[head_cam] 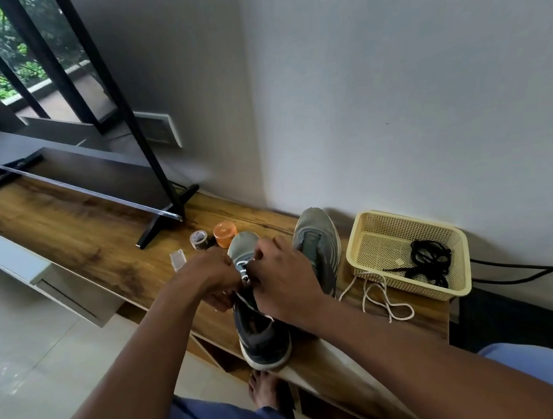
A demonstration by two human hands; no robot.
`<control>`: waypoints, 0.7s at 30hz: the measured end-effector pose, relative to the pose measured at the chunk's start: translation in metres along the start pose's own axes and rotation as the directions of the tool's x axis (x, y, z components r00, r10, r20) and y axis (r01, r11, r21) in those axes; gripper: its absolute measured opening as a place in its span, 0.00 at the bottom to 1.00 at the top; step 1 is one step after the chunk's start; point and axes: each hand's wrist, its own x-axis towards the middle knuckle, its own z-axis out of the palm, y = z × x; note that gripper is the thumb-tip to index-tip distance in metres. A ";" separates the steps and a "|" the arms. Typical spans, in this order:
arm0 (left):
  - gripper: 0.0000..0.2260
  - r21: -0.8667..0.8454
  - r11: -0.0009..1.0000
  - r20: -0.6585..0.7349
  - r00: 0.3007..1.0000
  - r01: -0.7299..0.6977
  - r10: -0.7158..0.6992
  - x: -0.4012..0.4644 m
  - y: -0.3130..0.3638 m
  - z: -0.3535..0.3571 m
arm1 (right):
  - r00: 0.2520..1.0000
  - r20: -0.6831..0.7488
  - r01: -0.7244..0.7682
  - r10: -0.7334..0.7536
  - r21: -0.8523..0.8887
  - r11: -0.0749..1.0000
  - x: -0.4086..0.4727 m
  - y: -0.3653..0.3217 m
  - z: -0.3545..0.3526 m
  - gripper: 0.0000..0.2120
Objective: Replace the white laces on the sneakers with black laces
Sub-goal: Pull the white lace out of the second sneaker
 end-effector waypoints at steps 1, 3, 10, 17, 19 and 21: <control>0.05 -0.001 1.000 -0.004 1.000 0.003 -0.003 -0.001 0.000 0.000 | 0.997 -0.048 -0.053 0.056 0.052 0.997 0.001 -0.001 -0.001 0.14; 0.05 -0.001 1.000 -0.017 1.000 0.007 -0.007 -0.002 0.001 -0.001 | 0.968 -0.139 -0.188 0.208 0.146 0.971 0.003 -0.001 -0.003 0.15; 0.05 0.031 0.999 -0.033 0.999 -0.028 0.029 -0.005 0.001 -0.001 | 0.849 -0.113 -0.491 0.517 0.193 0.849 0.007 0.019 -0.004 0.06; 0.04 0.075 0.996 -0.052 0.998 -0.042 0.046 -0.001 -0.001 -0.002 | 0.996 0.085 0.018 -0.013 -0.057 0.998 -0.001 -0.005 0.000 0.11; 0.04 0.078 0.996 -0.048 0.998 -0.041 0.045 0.000 -0.001 -0.002 | 0.995 0.101 0.034 -0.023 -0.105 0.994 -0.004 -0.005 0.005 0.11; 0.03 0.063 0.997 -0.030 0.999 -0.042 0.044 0.001 -0.002 -0.003 | 0.996 0.084 0.015 -0.006 -0.096 0.995 -0.005 -0.001 0.006 0.09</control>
